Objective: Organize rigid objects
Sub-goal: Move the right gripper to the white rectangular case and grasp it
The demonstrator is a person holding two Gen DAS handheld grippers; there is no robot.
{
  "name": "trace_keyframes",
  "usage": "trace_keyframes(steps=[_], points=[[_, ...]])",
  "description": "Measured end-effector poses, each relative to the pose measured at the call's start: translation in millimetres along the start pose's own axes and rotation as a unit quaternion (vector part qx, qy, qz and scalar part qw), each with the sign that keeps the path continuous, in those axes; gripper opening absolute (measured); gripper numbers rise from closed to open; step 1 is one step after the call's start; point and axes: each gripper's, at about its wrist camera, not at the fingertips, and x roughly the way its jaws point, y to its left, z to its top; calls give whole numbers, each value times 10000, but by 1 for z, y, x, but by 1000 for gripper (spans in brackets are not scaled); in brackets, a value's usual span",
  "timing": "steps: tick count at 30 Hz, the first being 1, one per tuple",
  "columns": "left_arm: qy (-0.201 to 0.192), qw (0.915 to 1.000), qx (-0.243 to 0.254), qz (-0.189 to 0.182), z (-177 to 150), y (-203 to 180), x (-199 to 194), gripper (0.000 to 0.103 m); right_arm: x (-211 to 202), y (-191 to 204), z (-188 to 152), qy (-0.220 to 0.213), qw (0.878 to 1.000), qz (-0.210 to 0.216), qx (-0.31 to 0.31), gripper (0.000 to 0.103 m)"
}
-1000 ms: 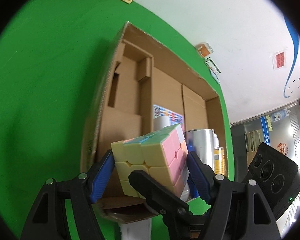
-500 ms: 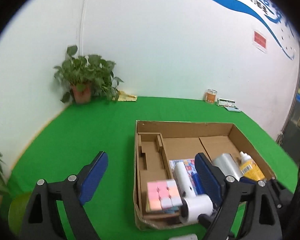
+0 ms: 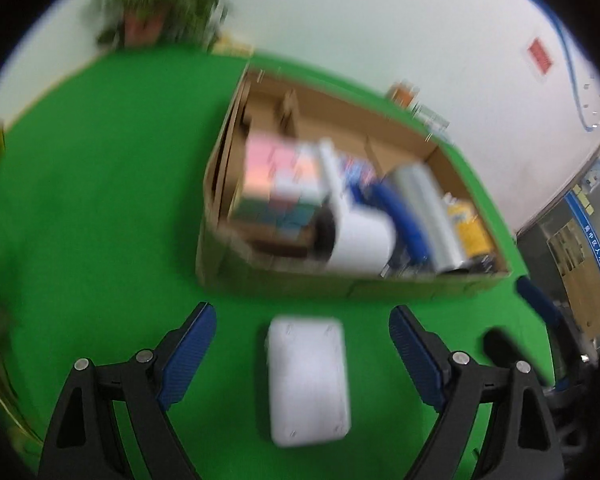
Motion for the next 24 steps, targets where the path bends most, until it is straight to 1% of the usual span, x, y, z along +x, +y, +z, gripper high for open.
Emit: trace_keyframes(steps=[1, 2, 4, 6, 7, 8, 9, 11, 13, 14, 17, 19, 21, 24], points=[[117, 9999, -37, -23, -7, 1, 6, 87, -1, -1, -5, 49, 10000, 22, 32, 102], [295, 9995, -103, -93, -13, 5, 15, 87, -2, -2, -8, 84, 9999, 44, 48, 102], [499, 9981, -224, -269, -22, 8, 26, 86, -4, -4, -18, 180, 9997, 115, 82, 102], [721, 9960, -383, -349, -29, 11, 40, 81, -4, -6, -28, 296, 9992, 228, 110, 102], [825, 9950, -398, -409, -32, 9, 45, 71, -4, -7, -34, 383, 9987, 320, 118, 102], [933, 9935, -394, -521, -34, 7, 50, 57, -4, -8, -42, 483, 9978, 428, 126, 102], [1049, 9921, -368, -575, -38, 3, 54, 55, -4, -8, -49, 574, 9969, 523, 124, 102], [1139, 9911, -121, -681, -44, -13, 57, 54, -5, -7, -63, 717, 9945, 757, 49, 102], [1277, 9861, -31, -1067, -50, -28, 59, 54, -9, -9, -76, 775, 9928, 907, -64, 102], [1354, 9815, 26, -1355, -56, -40, 60, 53, -10, -10, -80, 817, 9925, 907, -91, 102], [1406, 9749, 25, -1724, -64, -57, 58, 53, -5, -16, -91, 1036, 9910, 845, -31, 102], [1372, 9734, -128, -1830, -67, -57, 56, 53, 1, -20, -95, 1177, 9906, 696, 6, 102], [1369, 9742, -221, -1780, -69, -51, 56, 53, 9, -20, -100, 1314, 9899, 536, -1, 102], [1501, 9727, -397, -1724, -72, -43, 63, 53, 25, -11, -110, 1618, 9855, 499, -61, 102]])
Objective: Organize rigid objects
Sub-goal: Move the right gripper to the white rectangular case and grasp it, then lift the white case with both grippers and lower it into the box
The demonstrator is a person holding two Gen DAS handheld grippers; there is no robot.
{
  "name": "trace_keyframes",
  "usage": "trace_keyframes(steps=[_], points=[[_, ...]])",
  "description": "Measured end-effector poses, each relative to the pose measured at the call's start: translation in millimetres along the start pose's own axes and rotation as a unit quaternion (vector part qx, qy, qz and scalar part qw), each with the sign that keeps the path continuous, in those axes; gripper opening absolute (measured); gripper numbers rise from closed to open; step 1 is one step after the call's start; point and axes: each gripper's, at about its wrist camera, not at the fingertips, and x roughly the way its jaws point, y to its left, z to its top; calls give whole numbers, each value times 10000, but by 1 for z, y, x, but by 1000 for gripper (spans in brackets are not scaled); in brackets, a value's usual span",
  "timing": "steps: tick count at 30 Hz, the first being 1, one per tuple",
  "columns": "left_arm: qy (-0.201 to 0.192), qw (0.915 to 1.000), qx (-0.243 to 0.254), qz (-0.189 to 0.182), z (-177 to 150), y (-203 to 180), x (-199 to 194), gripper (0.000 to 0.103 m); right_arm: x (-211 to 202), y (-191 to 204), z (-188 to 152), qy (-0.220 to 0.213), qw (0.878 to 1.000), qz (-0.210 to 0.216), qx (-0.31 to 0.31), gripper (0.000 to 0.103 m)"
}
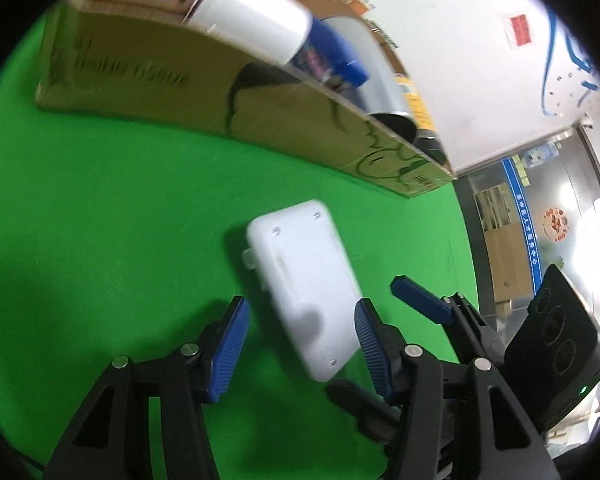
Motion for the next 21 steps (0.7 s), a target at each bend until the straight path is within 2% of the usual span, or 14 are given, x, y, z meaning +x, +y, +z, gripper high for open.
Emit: trace_keyframes(steps=[3, 5, 7, 8, 9, 12, 13, 17, 21], points=[[-3, 9998, -118, -176, 0, 1, 6, 53, 12, 6, -4, 108, 9998, -92, -106, 102], [8, 9997, -72, -225, 3, 0, 7, 53, 16, 9, -5, 140, 9998, -72, -102, 98], [24, 9997, 0, -244, 4, -4, 11, 52, 21, 9, -5, 213, 9997, -64, -97, 77], [27, 9998, 38, -205, 4, -7, 12, 50, 22, 11, -5, 179, 9995, -193, -152, 74], [46, 9999, 63, -132, 4, -8, 13, 45, 23, 12, -5, 165, 9992, -320, -186, 66], [-44, 10000, 49, 4, 4, -8, 14, 38, 22, 12, -6, 104, 9990, -421, -46, 64], [-44, 10000, 35, 36, 3, -7, 14, 32, 21, 12, -6, 91, 9991, -413, 34, 64], [-116, 9997, 178, 72, 0, -9, 6, 29, 17, 4, -2, 67, 9989, -147, 441, 63], [-416, 9983, 389, 89, 3, -24, -13, 29, 0, 7, 6, -247, 9983, -123, 522, 63]])
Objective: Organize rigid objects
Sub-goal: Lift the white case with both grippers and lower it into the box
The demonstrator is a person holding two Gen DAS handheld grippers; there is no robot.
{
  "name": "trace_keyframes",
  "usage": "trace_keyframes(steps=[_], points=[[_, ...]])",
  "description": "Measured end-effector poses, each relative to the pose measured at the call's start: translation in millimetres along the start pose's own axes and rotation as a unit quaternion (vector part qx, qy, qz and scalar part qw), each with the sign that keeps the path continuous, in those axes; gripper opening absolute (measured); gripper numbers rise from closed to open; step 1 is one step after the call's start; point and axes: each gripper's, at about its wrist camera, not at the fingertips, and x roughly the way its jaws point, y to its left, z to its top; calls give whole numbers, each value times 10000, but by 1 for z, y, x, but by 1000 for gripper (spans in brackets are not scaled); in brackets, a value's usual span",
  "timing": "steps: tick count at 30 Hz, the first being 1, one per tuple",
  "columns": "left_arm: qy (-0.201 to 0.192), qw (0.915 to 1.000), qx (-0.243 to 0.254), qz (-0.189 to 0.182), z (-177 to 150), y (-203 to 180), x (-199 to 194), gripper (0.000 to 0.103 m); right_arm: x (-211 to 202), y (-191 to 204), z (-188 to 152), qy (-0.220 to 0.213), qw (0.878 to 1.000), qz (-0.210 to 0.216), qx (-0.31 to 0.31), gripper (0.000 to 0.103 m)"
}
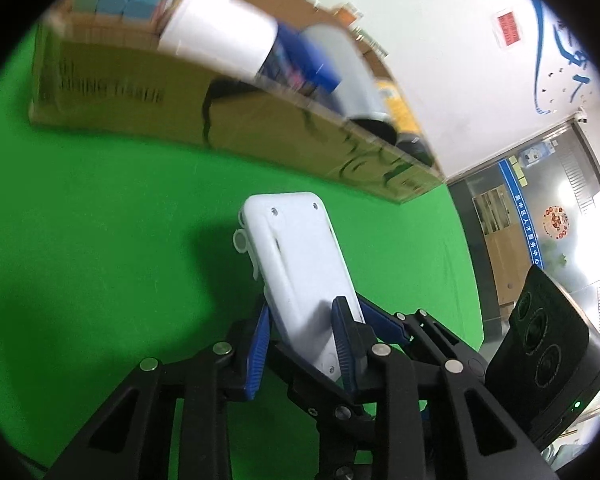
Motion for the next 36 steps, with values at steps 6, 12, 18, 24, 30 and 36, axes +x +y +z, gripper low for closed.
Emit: trace_keyframes(steps=[6, 12, 18, 24, 30, 36], points=[[-636, 9963, 508, 275, 35, -31, -43, 29, -29, 13, 55, -568, 9983, 127, -15, 63], [-853, 9919, 783, 520, 113, -43, -65, 29, -24, 13, 147, -699, 9972, 270, 37, 63], [-448, 9937, 654, 791, 188, -27, -50, 29, 24, -5, 229, -217, 9970, 555, 498, 63], [81, 9955, 291, 895, 219, 7, -16, 28, 89, -32, 257, 473, 9894, 841, 1086, 63], [-124, 9944, 321, 998, 213, 6, -24, 31, 87, -35, 244, 515, 9848, 1111, 1228, 75], [-1899, 9507, 1283, 2090, 158, -38, -96, 88, 1, -24, 196, -693, 9968, 154, 361, 102]])
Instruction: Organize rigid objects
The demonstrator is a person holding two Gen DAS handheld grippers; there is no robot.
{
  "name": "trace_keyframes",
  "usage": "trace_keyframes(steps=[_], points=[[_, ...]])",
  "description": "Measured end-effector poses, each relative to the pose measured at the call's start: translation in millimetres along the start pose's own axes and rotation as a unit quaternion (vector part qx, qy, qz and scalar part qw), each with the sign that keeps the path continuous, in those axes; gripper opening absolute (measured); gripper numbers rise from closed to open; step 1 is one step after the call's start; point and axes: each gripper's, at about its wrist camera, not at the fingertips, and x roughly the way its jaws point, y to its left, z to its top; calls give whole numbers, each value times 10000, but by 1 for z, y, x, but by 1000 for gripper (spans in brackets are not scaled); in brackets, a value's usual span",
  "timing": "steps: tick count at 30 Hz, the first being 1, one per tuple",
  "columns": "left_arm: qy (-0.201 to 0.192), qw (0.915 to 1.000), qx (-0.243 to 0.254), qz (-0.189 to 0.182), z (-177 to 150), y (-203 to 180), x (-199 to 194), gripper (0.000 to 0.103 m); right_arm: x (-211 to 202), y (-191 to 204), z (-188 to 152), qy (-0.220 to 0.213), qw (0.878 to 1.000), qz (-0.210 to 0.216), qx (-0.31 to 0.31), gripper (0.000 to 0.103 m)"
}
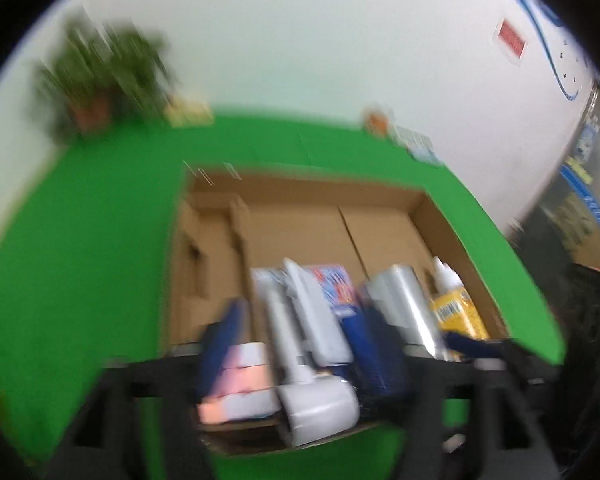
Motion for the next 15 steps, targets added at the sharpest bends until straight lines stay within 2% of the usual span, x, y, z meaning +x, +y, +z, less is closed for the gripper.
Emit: trace_keyframes(steps=[1, 3, 4, 6, 9, 12, 15], points=[[-526, 9984, 25, 226, -12, -3, -22, 93, -17, 3, -14, -321, 9982, -394, -328, 102], [-1179, 9916, 246, 461, -39, -15, -51, 93, -37, 8, -40, -681, 9905, -936, -743, 102], [-1250, 9899, 352, 570, -48, -20, -58, 93, -44, 6, -51, -755, 9879, -1069, -838, 102], [-1299, 9872, 438, 819, -70, -32, -65, 93, -55, 1, -70, -813, 9857, -1196, -868, 102], [-1336, 9857, 396, 943, -100, -48, -70, 93, -74, -5, -98, -944, 9837, -1316, -779, 102], [-1223, 9883, 239, 878, -123, -63, -70, 93, -92, -12, -120, -1046, 9797, -1523, -783, 102], [-1040, 9908, 240, 833, -139, -77, -66, 93, -105, -23, -141, -937, 9802, -1568, -767, 102]])
